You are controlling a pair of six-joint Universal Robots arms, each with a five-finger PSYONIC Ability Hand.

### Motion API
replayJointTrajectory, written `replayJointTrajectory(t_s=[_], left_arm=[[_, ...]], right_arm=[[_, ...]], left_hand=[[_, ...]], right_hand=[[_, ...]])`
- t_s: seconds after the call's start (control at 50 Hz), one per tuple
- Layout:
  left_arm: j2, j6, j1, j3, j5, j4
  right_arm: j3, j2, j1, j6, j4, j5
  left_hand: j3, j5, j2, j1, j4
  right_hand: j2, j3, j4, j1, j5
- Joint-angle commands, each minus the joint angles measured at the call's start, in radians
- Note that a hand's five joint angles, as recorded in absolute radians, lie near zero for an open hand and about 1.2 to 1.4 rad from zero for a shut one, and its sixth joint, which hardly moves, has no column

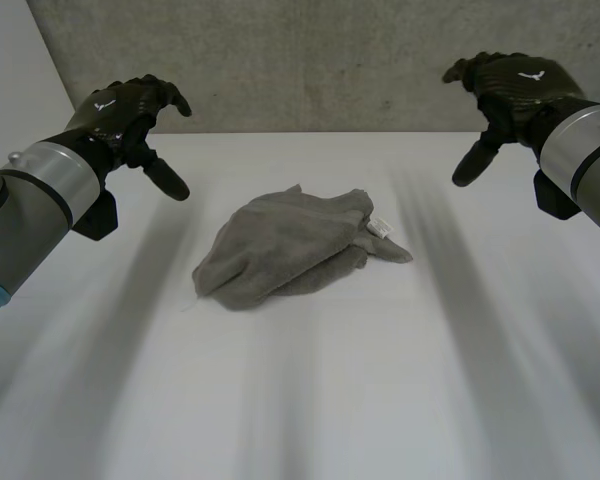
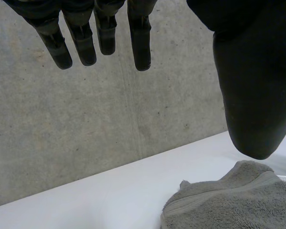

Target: Fold the towel.

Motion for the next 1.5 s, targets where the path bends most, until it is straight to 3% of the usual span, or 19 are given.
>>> replayJointTrajectory(t_s=[0.02,0.46,0.58,0.62,0.64,0.66,0.72,0.84,0.88,0.98,1.1,1.12,1.16,1.22,1.24,1.26,1.34,1.38,1.5], left_arm=[[0.002,0.001,0.000,-0.004,-0.002,0.002],[0.007,0.003,0.000,-0.005,0.000,0.008],[-0.011,0.009,0.001,-0.008,0.009,0.019],[-0.025,0.011,0.000,-0.008,0.010,0.025],[-0.054,0.011,0.001,-0.007,0.012,0.036],[-0.054,0.011,0.001,-0.007,0.012,0.036],[-0.133,0.011,0.003,-0.001,0.013,0.063],[-0.267,0.009,0.018,0.022,0.018,0.089],[-0.295,0.009,0.026,0.027,0.018,0.091],[-0.337,0.009,0.033,0.024,0.020,0.094],[-0.335,0.009,0.036,0.012,0.018,0.109],[-0.331,0.008,0.039,0.010,0.018,0.114],[-0.327,0.008,0.044,0.009,0.018,0.117],[-0.315,0.008,0.049,0.004,0.016,0.117],[-0.309,0.008,0.050,-0.002,0.016,0.120],[-0.309,0.008,0.050,-0.002,0.016,0.120],[-0.298,0.008,0.055,-0.016,0.018,0.135],[-0.295,0.008,0.055,-0.018,0.018,0.137],[-0.274,0.008,0.053,-0.037,0.020,0.140]], right_arm=[[0.021,-0.007,0.005,0.011,-0.064,0.105],[0.018,-0.004,0.014,0.006,-0.056,0.097],[0.005,0.001,0.014,-0.028,-0.033,-0.028],[-0.018,0.021,0.016,-0.083,0.016,-0.166],[-0.018,0.021,0.016,-0.083,0.016,-0.167],[-0.044,0.057,0.017,-0.098,0.040,-0.224],[-0.148,0.171,0.045,-0.101,0.073,-0.289],[-0.351,0.392,0.172,-0.112,0.079,-0.282],[-0.493,0.548,0.220,-0.112,0.080,-0.277],[-0.670,0.767,0.278,-0.112,0.080,-0.269],[-0.746,0.917,0.336,-0.127,0.080,-0.205],[-0.746,0.917,0.336,-0.127,0.080,-0.205],[-0.723,0.915,0.346,-0.164,0.085,-0.179],[-0.704,0.903,0.346,-0.178,0.088,-0.171],[-0.678,0.874,0.346,-0.187,0.088,-0.162],[-0.646,0.831,0.346,-0.187,0.088,-0.147],[-0.525,0.710,0.332,-0.183,0.090,-0.108],[-0.322,0.548,0.300,-0.180,0.062,-0.085],[0.005,0.325,0.223,-0.181,-0.068,-0.079]], left_hand=[[-0.065,-0.051,-0.052,-0.068,-0.069],[-0.065,-0.051,-0.052,-0.068,-0.069],[-0.065,-0.051,-0.052,-0.068,-0.069],[-0.065,-0.051,-0.052,-0.068,-0.069],[-0.065,-0.051,-0.052,-0.068,-0.069],[-0.065,-0.051,-0.052,-0.068,-0.069],[-0.065,-0.051,-0.052,-0.068,-0.069],[-0.065,-0.051,-0.052,-0.068,-0.069],[-0.065,-0.051,-0.052,-0.068,-0.069],[-0.065,-0.051,-0.052,-0.068,-0.069],[-0.062,-0.048,-0.049,-0.065,-0.066],[-0.065,-0.051,-0.052,-0.068,-0.069],[-0.062,-0.048,-0.049,-0.065,-0.066],[-0.062,-0.048,-0.049,-0.065,-0.066],[-0.065,-0.051,-0.052,-0.068,-0.069],[-0.065,-0.051,-0.052,-0.068,-0.069],[-0.062,-0.048,-0.049,-0.065,-0.066],[-0.062,-0.048,-0.049,-0.065,-0.066],[-0.062,-0.048,-0.049,-0.065,-0.066]], right_hand=[[-0.064,-0.065,-0.080,-0.063,-0.053],[-0.064,-0.065,-0.080,-0.063,-0.053],[-0.064,-0.065,-0.080,-0.063,-0.053],[-0.064,-0.065,-0.080,-0.063,-0.053],[-0.064,-0.065,-0.080,-0.063,-0.053],[-0.064,-0.065,-0.080,-0.063,-0.053],[-0.064,-0.065,-0.080,-0.063,-0.053],[-0.064,-0.065,-0.080,-0.063,-0.053],[-0.064,-0.065,-0.080,-0.063,-0.053],[-0.048,-0.049,-0.065,-0.048,-0.038],[0.266,0.264,0.249,0.266,0.276],[0.267,0.265,0.250,0.267,0.277],[0.591,0.589,0.574,0.591,0.601],[0.783,0.782,0.767,0.784,0.794],[1.054,1.052,1.037,1.054,1.064],[1.157,1.156,1.140,1.157,1.167],[1.158,1.157,1.141,1.158,1.169],[1.158,1.157,1.141,1.158,1.169],[1.158,1.157,1.141,1.158,1.169]])
